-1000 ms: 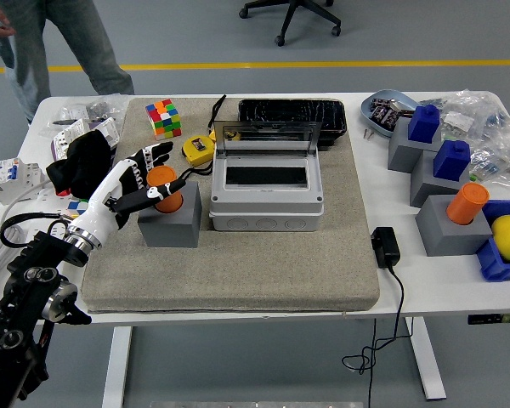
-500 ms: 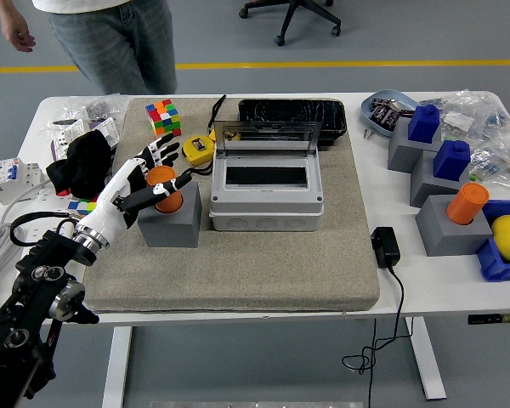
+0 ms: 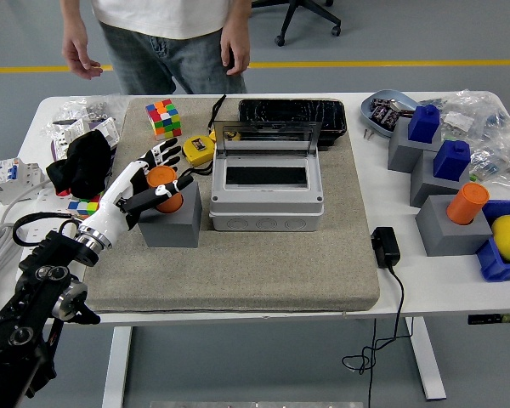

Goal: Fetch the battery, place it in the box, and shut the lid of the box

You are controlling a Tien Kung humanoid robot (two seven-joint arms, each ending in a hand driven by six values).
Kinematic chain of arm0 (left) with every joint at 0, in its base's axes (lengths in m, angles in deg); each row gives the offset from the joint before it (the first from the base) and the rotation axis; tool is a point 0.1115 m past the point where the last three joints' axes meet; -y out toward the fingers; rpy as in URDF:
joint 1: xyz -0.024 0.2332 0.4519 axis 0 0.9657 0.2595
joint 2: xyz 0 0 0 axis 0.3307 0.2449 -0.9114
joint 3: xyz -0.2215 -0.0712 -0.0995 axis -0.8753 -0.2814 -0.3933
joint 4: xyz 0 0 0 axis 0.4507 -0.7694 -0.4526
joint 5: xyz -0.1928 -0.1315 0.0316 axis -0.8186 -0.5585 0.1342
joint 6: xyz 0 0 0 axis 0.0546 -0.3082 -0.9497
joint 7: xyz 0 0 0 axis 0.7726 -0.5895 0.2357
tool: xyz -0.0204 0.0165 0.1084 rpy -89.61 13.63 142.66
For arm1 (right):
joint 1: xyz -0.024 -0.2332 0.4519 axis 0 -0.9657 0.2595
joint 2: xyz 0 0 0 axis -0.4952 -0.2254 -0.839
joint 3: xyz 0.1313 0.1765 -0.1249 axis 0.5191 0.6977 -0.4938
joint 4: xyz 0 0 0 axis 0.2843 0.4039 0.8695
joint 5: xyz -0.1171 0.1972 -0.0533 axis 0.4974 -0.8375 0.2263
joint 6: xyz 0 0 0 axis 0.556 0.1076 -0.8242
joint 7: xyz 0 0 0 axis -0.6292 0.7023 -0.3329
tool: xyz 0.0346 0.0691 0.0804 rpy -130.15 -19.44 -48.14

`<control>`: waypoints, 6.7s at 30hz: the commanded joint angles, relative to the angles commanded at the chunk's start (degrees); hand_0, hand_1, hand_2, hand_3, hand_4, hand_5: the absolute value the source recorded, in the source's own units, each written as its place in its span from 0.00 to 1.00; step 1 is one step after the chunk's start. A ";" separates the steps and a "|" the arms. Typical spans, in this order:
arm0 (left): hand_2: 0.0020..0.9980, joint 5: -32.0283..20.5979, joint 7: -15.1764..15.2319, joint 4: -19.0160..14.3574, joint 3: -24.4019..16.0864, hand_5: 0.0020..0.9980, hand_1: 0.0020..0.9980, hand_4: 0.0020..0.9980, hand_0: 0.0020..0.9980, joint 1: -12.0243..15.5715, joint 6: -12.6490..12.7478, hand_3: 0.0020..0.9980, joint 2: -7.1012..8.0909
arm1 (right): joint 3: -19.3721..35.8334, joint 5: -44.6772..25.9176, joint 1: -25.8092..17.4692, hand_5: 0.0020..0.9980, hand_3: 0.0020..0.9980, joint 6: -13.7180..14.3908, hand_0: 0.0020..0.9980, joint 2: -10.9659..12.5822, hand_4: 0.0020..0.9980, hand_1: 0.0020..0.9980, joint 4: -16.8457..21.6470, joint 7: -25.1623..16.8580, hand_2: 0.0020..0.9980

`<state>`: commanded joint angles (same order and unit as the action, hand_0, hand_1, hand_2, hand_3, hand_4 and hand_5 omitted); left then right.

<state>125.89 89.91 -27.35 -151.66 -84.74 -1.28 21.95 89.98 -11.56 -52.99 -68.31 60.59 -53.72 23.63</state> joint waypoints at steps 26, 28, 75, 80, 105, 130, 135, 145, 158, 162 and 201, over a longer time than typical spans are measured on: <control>0.76 1.71 1.11 1.36 2.62 0.05 0.82 1.00 0.77 -0.54 7.91 0.81 0.00 | -0.14 -0.06 0.08 1.00 0.83 0.12 0.85 0.14 1.00 0.83 0.00 0.03 0.81; 0.72 1.42 1.18 1.39 2.74 0.05 0.79 1.00 0.74 -0.53 8.23 0.75 0.00 | -0.10 -0.01 0.06 1.00 0.83 0.14 0.85 0.15 1.00 0.83 0.00 0.05 0.81; 0.50 -5.54 2.14 1.66 6.68 0.09 0.61 1.00 0.57 -1.43 11.26 0.52 0.00 | 0.33 0.30 0.30 1.00 0.83 0.07 0.84 0.22 1.00 0.83 0.00 0.17 0.81; 0.50 -5.87 2.08 1.93 7.07 0.09 0.61 1.00 0.57 -1.51 11.38 0.52 0.00 | 0.23 0.14 0.30 1.00 0.83 0.10 0.84 0.18 1.00 0.83 0.00 0.07 0.81; 0.04 -7.43 2.99 3.40 10.18 0.12 0.00 1.00 0.03 -2.12 16.27 0.03 0.00 | 0.66 0.42 0.21 1.00 0.83 0.30 0.85 0.31 1.00 0.83 0.00 0.14 0.81; 0.00 -12.80 4.70 3.22 9.64 0.15 0.00 1.00 0.03 -3.92 19.68 0.00 0.00 | 1.10 0.51 0.50 1.00 0.83 0.33 0.85 0.26 1.00 0.83 0.00 0.07 0.81; 0.00 -12.79 4.89 3.10 9.41 0.15 0.00 1.00 0.03 -4.10 20.10 0.00 0.00 | 1.23 0.66 0.45 1.00 0.83 0.33 0.85 0.32 1.00 0.83 0.00 0.16 0.81; 0.00 -7.11 5.35 1.46 9.26 0.15 0.00 1.00 0.03 -5.10 23.29 0.00 0.00 | 1.11 0.57 0.54 1.00 0.83 0.34 0.85 0.48 1.00 0.83 0.00 0.25 0.81; 0.00 22.72 3.94 -9.59 21.80 0.28 0.00 1.00 0.03 -12.21 32.81 0.00 4.23 | 1.09 0.59 0.90 1.00 0.83 0.37 0.85 0.86 1.00 0.83 0.00 0.16 0.81; 0.00 32.22 2.76 -10.70 27.70 0.55 0.00 0.95 0.02 -15.11 33.62 0.00 4.66 | 1.72 1.22 0.99 1.00 0.83 0.28 0.85 1.10 1.00 0.83 0.00 0.40 0.81; 0.00 28.30 6.92 13.20 42.19 0.64 0.00 0.95 0.03 -25.42 34.51 0.00 0.00 | -0.23 0.92 1.70 1.00 0.83 0.76 0.85 1.43 1.00 0.83 0.00 0.22 0.81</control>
<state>154.19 96.83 -14.15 -109.47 -110.15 33.23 21.95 89.75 -10.64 -51.29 -67.55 62.02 -53.72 23.85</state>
